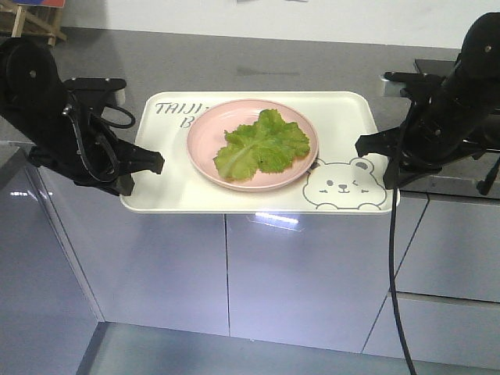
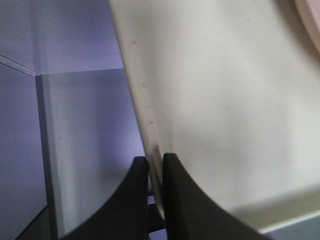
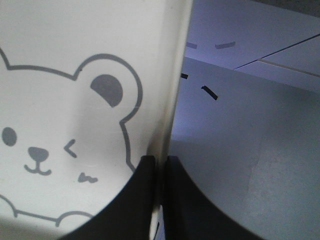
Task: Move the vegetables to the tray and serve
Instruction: 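Carry the tray with both grippers toward the far counter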
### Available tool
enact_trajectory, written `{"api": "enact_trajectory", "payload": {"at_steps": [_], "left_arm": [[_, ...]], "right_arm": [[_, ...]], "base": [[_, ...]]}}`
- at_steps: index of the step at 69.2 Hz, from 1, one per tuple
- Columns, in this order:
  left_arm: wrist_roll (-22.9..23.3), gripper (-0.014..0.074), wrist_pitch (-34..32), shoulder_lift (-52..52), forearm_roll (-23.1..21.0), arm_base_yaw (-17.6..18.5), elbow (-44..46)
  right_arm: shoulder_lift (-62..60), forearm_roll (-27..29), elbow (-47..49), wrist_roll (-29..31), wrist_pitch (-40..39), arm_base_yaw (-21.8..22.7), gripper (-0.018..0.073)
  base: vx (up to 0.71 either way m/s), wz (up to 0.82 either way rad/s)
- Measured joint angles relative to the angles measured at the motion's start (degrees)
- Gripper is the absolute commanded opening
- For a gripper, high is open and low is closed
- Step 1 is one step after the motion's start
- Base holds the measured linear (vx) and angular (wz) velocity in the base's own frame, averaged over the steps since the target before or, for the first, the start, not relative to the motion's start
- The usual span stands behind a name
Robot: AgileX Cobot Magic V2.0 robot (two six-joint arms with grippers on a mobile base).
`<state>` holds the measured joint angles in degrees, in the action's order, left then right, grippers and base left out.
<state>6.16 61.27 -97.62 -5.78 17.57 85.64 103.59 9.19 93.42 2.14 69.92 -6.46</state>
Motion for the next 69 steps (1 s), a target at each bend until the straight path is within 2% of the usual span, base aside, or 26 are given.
{"api": "enact_trajectory", "payload": {"at_steps": [69], "left_arm": [[0.00, -0.0007, 0.00, 0.00, 0.00, 0.00, 0.00]], "right_arm": [[0.00, 0.00, 0.00, 0.00, 0.00, 0.00, -0.0004]], "base": [[0.05, -0.04]]}}
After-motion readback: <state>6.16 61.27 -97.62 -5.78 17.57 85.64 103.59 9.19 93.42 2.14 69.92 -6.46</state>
